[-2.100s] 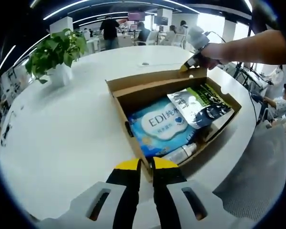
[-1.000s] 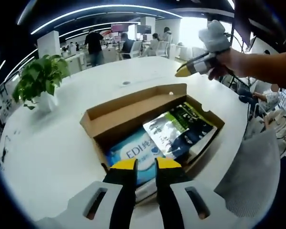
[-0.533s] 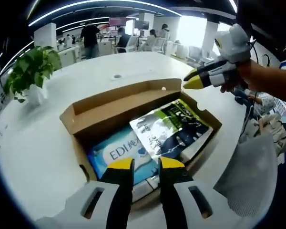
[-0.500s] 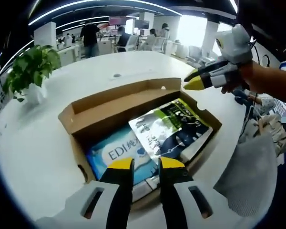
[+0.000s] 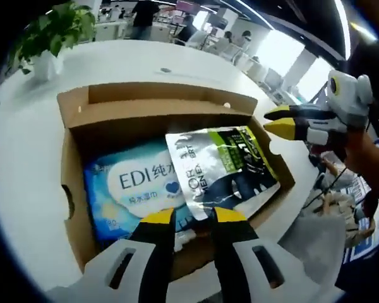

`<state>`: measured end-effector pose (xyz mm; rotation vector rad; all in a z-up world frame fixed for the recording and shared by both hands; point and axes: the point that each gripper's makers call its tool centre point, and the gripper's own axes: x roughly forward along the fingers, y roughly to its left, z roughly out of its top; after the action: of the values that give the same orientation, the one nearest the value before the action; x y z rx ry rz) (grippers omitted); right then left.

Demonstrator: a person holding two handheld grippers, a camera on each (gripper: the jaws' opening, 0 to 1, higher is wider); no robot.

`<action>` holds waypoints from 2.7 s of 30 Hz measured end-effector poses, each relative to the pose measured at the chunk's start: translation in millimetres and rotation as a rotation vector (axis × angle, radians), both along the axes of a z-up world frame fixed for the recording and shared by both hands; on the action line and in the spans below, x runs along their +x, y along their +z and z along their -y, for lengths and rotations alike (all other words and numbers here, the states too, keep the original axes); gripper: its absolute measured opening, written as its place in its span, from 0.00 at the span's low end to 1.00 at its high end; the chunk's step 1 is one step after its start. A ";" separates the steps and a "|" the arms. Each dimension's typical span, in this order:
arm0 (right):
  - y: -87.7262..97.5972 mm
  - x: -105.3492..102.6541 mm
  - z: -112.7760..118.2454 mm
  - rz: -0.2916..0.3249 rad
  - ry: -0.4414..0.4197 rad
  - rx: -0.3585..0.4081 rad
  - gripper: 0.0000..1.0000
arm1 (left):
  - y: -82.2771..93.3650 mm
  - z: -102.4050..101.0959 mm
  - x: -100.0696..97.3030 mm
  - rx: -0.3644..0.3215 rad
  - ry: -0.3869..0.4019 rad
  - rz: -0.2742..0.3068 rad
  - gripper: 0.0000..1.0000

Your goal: Operate the shoe box by opening the lid, removing the specified soft item, and placing it in the target area until the item is outside and the box remains undamaged.

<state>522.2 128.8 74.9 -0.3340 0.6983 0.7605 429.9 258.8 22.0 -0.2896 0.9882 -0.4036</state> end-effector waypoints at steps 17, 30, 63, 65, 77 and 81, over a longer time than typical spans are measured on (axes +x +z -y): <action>-4.5 1.4 5.3 -0.001 -0.001 -0.008 0.16 | -4.9 13.1 4.2 -0.220 0.142 -0.116 0.10; -2.9 1.2 2.3 -0.001 0.004 0.001 0.16 | -5.6 10.0 1.5 -0.131 0.085 -0.096 0.00; -38.7 11.3 -25.8 -0.223 -0.080 0.106 0.12 | -10.2 -15.4 -11.2 -0.109 0.084 -0.104 0.00; -41.2 12.3 -26.5 -0.231 -0.081 0.105 0.11 | -10.4 -15.5 -10.8 -0.110 0.084 -0.103 0.00; -44.6 13.9 -31.4 -0.284 -0.113 0.146 0.04 | -11.0 -14.4 -11.2 -0.104 0.075 -0.101 0.00; -42.8 13.6 -32.0 -0.279 -0.107 0.148 0.00 | -11.2 -14.3 -11.0 -0.102 0.074 -0.101 0.00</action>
<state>535.8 160.8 32.1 -0.0545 0.9088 0.7598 418.9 273.1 10.8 -0.4408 1.0546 -0.3749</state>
